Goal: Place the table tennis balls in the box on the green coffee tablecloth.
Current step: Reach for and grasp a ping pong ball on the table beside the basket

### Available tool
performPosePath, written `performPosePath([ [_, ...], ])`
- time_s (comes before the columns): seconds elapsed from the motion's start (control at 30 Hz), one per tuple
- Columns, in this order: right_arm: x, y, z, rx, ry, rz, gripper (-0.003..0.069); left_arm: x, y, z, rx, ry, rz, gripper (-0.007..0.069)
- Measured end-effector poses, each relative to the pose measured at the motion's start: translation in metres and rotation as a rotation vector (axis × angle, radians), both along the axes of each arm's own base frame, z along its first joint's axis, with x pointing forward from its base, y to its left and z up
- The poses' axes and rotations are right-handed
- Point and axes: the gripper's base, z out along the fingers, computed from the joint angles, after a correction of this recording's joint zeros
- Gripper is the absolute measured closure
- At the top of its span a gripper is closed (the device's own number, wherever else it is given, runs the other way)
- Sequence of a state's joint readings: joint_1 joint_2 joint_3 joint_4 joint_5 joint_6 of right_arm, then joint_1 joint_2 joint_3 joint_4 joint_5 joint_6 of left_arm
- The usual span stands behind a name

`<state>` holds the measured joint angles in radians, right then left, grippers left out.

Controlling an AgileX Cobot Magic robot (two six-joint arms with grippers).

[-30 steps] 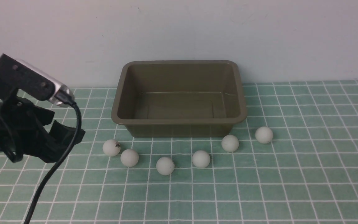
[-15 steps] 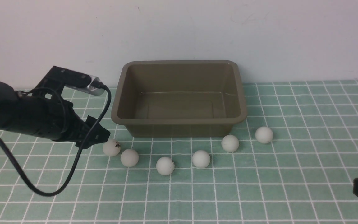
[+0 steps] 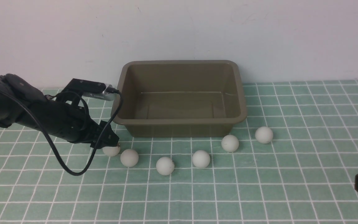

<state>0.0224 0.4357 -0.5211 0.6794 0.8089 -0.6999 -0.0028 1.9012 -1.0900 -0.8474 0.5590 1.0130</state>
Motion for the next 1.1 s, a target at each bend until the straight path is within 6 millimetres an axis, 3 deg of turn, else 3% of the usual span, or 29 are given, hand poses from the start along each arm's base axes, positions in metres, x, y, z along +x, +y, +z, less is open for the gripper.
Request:
performPosePath([
  [0.17,0.0,0.0,0.0,0.001,-0.001,-0.001,0.0219,0.004,-0.001,-0.003,-0.022,-0.032,0.009,0.0095],
  [0.53,0.0,0.0,0.0,0.002,-0.005,-0.004,0.0219,0.009,-0.002,-0.016,-0.028,-0.042,0.01,0.0271],
  [0.73,0.001,-0.001,0.001,0.003,-0.014,-0.01,0.0219,0.009,-0.002,-0.016,-0.021,-0.05,-0.007,0.0276],
  [0.93,0.001,-0.001,0.001,0.004,-0.016,-0.012,0.0219,0.006,-0.003,-0.004,-0.016,-0.068,-0.046,0.0276],
  [1.1,0.002,-0.002,0.003,0.006,-0.03,-0.023,0.0219,-0.001,-0.006,0.021,-0.03,-0.112,-0.087,0.0276],
])
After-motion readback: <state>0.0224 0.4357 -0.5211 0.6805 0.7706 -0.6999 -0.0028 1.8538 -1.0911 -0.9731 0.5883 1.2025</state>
